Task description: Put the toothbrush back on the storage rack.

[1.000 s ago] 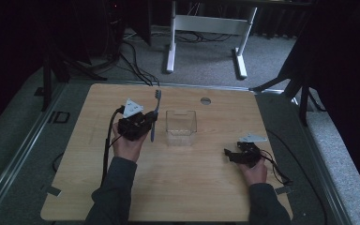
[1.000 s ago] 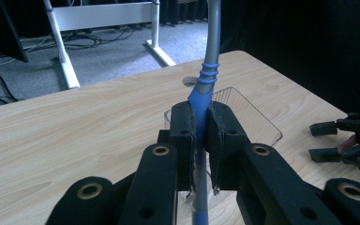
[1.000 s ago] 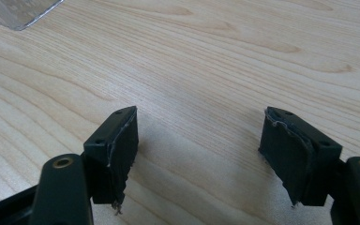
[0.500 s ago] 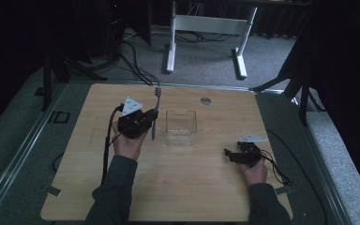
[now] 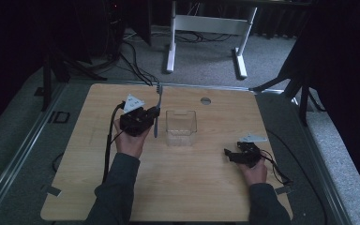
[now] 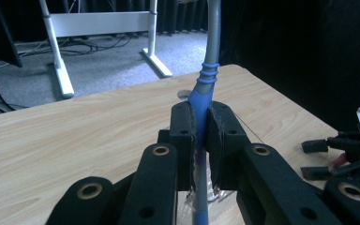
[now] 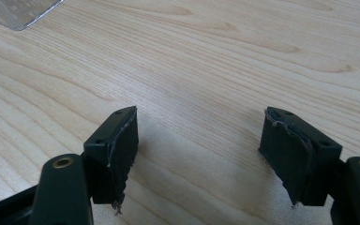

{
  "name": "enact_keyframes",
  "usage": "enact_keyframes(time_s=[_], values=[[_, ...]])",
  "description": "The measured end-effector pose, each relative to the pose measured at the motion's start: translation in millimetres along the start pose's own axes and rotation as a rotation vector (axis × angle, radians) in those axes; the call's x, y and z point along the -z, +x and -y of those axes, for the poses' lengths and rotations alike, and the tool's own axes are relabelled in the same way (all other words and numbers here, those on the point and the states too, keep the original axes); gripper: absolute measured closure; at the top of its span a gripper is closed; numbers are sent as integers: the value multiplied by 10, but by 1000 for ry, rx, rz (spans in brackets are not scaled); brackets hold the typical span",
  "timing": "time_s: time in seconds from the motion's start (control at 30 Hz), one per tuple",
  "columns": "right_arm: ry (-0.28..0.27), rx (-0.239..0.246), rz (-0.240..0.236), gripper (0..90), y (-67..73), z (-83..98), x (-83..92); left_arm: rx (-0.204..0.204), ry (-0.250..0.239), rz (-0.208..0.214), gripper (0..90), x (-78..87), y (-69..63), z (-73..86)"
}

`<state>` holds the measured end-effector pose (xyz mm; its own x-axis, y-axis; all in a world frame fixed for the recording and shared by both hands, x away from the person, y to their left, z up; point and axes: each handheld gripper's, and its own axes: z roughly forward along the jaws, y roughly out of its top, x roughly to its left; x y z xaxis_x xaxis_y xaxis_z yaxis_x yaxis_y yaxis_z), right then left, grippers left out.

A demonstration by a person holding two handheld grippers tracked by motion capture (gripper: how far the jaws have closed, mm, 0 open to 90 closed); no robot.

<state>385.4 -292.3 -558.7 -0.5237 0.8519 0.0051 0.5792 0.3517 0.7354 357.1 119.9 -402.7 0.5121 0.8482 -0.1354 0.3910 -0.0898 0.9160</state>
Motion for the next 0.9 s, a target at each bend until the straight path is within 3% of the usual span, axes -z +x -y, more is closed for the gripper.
enact_keyframes(time_s=[0.67, 0.9], values=[[-1, 2, 1, 276, 0, 0, -1, 16, -29, -22, 814, -76, -9, -70], [-1, 2, 1, 276, 0, 0, -1, 30, -55, -13, 814, -106, 1, -81]])
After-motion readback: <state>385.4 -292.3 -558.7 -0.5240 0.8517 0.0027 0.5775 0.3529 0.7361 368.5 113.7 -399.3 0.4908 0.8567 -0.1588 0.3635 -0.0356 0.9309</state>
